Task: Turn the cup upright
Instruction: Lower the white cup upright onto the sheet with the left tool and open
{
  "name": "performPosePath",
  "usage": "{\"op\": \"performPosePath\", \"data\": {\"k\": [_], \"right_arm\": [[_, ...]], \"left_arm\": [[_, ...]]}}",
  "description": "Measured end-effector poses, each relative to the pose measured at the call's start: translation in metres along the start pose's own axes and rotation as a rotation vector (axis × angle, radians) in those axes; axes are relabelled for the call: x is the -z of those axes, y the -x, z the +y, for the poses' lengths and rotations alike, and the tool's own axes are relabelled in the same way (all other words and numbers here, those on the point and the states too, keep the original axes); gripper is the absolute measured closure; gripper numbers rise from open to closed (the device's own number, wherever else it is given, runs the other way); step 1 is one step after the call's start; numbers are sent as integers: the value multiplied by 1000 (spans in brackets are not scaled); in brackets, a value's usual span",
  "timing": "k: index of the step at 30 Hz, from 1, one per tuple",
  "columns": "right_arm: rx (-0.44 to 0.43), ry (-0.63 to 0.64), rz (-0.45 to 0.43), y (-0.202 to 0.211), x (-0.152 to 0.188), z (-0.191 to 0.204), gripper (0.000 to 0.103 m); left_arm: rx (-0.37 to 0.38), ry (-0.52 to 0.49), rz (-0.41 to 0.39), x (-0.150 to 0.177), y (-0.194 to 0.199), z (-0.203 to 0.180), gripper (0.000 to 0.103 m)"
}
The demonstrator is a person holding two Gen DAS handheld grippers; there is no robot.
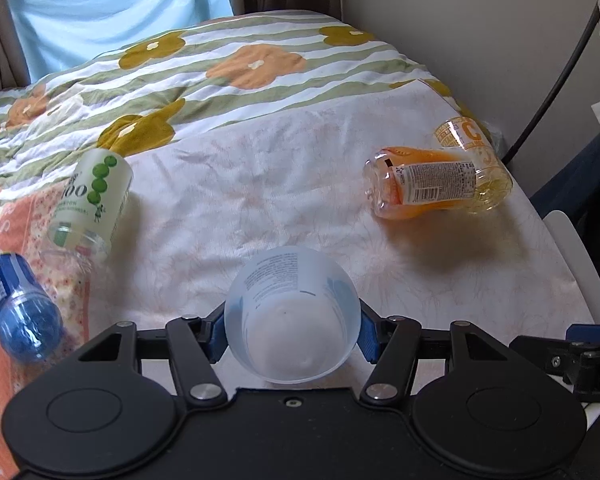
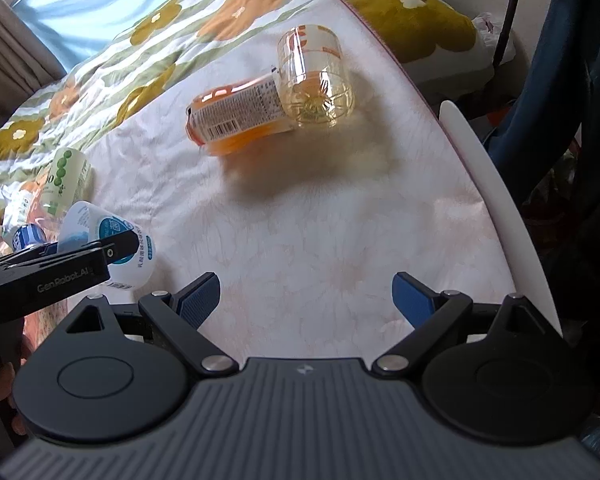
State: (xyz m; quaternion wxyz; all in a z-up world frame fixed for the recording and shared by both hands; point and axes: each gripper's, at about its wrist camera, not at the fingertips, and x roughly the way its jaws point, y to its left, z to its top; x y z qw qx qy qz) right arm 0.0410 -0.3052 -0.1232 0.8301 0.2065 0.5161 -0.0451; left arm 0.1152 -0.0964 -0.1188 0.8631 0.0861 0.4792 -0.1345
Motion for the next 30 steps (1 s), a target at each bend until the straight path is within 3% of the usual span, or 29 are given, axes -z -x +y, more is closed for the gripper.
{"op": "performPosePath", "data": {"k": [19,21,25,30], "right_arm": [[-13,24,-2,1,3,-1,0],[-14,24,-3,1,3,-1,0],[-15,23,-5,1,3,-1,0],[-20,23,-18,6,2,0,0]], "left_arm": [[-32,8,-29,7,-8,-3,35],[-33,12,-25,7,-8,-2,33],[-36,15,-36,6,-6,-1,12],[-40,8,-48,5,-1,-1,11]]}}
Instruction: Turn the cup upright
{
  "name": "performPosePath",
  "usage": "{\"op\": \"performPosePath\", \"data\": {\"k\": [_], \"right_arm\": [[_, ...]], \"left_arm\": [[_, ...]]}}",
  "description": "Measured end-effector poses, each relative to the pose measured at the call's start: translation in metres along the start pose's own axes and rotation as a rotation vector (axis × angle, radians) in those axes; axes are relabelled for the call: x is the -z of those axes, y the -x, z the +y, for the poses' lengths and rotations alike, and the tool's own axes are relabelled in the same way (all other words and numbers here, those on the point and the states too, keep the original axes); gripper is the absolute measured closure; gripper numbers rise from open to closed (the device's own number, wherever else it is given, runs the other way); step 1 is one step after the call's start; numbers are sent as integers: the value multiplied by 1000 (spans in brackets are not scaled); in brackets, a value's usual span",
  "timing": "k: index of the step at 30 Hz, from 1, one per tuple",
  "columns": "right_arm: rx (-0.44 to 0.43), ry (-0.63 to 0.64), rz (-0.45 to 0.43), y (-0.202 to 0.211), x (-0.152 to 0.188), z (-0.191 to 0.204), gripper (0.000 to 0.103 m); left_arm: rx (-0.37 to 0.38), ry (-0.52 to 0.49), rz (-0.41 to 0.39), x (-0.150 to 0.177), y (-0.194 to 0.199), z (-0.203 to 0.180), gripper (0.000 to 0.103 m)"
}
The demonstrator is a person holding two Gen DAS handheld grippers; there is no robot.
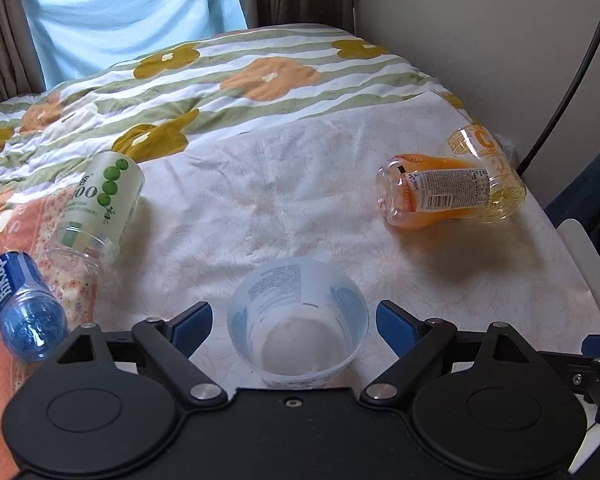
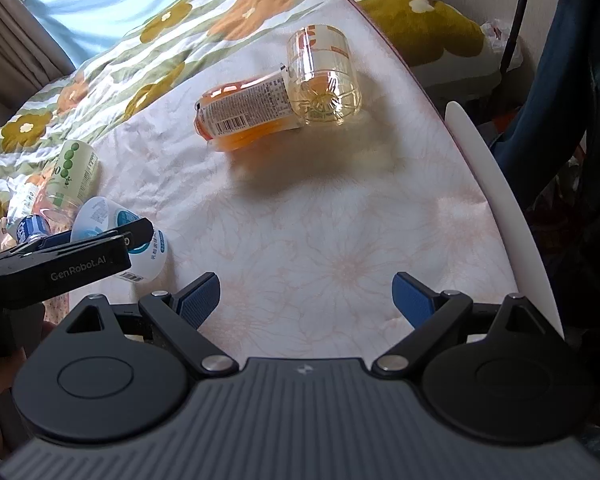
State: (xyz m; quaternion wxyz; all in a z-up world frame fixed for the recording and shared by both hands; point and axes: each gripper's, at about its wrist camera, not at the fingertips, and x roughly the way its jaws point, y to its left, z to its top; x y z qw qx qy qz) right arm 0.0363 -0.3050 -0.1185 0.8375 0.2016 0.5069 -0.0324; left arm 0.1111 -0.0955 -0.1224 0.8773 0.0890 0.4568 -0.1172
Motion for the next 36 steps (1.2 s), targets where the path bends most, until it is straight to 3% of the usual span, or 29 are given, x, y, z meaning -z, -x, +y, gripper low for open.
{"op": "performPosePath", "data": {"k": [11,25,31,36], "right_arm": [[-10,65,-78,36,-6,23,0],[64,324,-232,105,-8,97,0],[117,419,-288,112,8,122,0],[95,407,-276,112,16,129,0]], "left_arm": [[-1,18,-72,-2,55,12,10],[-71,147,-222,15,171,63,0],[-106,172,-227,24,185,80,0],[-123,154,-234,35,191,81,0]]}}
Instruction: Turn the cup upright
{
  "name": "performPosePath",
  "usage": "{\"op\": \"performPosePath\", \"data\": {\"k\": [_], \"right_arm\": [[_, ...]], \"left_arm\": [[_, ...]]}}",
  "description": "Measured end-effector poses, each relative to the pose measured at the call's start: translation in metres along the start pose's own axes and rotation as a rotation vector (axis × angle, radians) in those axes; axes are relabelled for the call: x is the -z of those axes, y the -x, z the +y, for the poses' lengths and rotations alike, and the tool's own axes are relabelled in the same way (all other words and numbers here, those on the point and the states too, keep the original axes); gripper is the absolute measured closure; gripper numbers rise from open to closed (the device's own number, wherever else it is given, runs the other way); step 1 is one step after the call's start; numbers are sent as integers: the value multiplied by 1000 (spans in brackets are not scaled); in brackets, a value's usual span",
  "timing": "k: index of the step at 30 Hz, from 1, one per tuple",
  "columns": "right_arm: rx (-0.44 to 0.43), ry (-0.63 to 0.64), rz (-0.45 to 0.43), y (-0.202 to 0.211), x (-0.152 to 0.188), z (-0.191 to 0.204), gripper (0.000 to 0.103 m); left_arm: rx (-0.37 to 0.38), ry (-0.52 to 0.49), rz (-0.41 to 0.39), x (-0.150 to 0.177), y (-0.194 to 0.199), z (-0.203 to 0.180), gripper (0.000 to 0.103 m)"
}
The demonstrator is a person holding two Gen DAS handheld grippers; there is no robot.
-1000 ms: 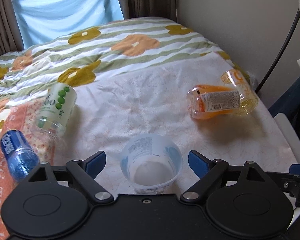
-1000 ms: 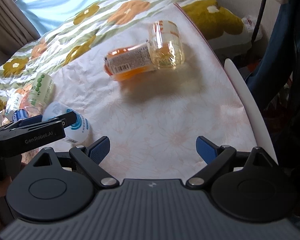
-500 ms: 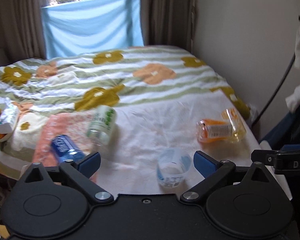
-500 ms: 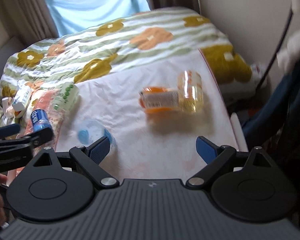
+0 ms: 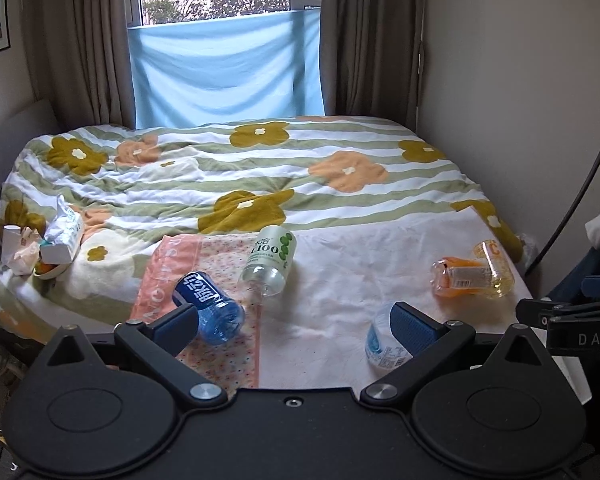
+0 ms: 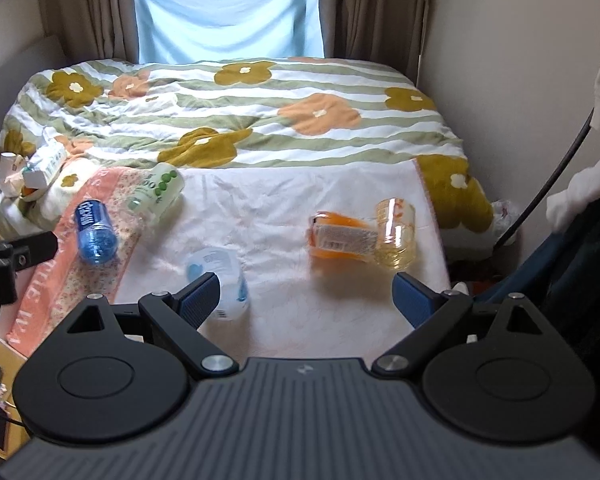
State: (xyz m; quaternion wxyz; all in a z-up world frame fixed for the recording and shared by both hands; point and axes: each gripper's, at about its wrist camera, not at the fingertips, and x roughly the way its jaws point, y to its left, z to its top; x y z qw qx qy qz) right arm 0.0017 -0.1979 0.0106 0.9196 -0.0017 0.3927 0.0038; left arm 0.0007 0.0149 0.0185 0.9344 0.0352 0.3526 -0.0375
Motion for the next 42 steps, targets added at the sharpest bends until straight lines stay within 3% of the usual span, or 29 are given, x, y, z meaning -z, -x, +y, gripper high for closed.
{"op": "performPosePath", "data": {"k": [42], "right_arm": [[15,-4,-11,13,11,7,0]], "left_arm": [[-17,-9,-33,15,11,7,0]]}}
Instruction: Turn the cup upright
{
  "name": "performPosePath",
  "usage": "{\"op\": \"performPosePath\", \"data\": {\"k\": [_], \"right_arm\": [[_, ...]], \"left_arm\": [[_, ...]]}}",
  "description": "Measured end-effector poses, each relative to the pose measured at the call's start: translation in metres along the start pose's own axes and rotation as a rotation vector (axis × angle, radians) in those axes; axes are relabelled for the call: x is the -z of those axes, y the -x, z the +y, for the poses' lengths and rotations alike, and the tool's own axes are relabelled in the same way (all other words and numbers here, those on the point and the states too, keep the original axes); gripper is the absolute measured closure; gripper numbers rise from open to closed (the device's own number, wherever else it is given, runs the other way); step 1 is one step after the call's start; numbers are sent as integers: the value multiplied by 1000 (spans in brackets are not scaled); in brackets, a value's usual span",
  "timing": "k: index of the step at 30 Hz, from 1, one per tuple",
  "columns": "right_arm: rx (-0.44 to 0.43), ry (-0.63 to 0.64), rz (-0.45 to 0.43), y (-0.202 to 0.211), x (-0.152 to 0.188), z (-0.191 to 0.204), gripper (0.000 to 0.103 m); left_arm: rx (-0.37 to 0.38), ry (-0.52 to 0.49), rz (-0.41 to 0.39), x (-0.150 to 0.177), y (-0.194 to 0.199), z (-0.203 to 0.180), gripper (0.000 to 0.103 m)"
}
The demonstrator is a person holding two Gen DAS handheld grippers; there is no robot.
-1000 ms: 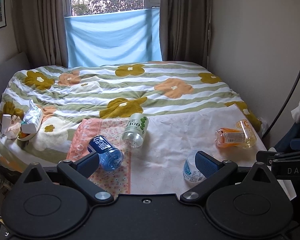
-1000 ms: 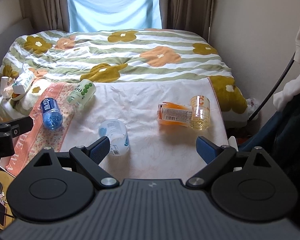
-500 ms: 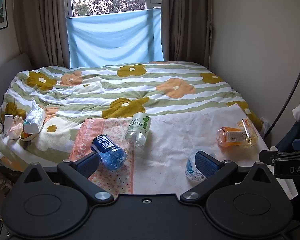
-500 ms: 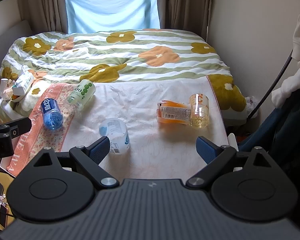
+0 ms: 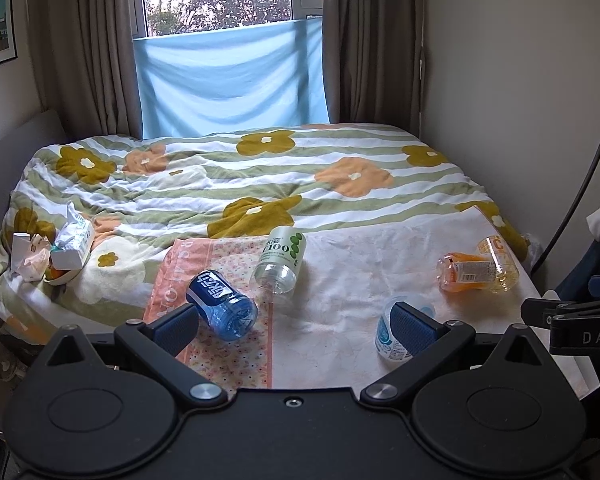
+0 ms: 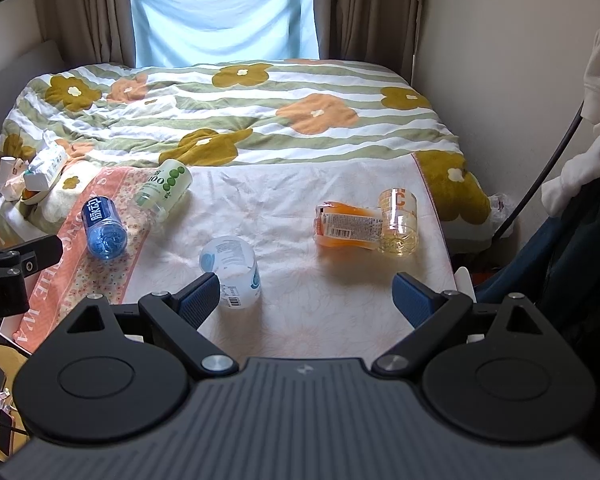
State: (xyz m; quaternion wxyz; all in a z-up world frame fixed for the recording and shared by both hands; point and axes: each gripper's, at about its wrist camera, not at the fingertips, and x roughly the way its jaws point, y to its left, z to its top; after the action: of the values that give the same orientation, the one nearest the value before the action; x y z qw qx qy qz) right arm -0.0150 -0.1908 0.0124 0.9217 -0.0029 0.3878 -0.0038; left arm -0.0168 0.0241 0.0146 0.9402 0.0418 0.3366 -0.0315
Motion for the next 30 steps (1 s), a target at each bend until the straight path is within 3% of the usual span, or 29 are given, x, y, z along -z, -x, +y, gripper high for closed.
{"op": "performPosePath", "data": {"k": [30], "right_arm": [[0,-1,-4,1,1,0,0]], "left_arm": [[-25,32,11,-3,-3,8,0]]}}
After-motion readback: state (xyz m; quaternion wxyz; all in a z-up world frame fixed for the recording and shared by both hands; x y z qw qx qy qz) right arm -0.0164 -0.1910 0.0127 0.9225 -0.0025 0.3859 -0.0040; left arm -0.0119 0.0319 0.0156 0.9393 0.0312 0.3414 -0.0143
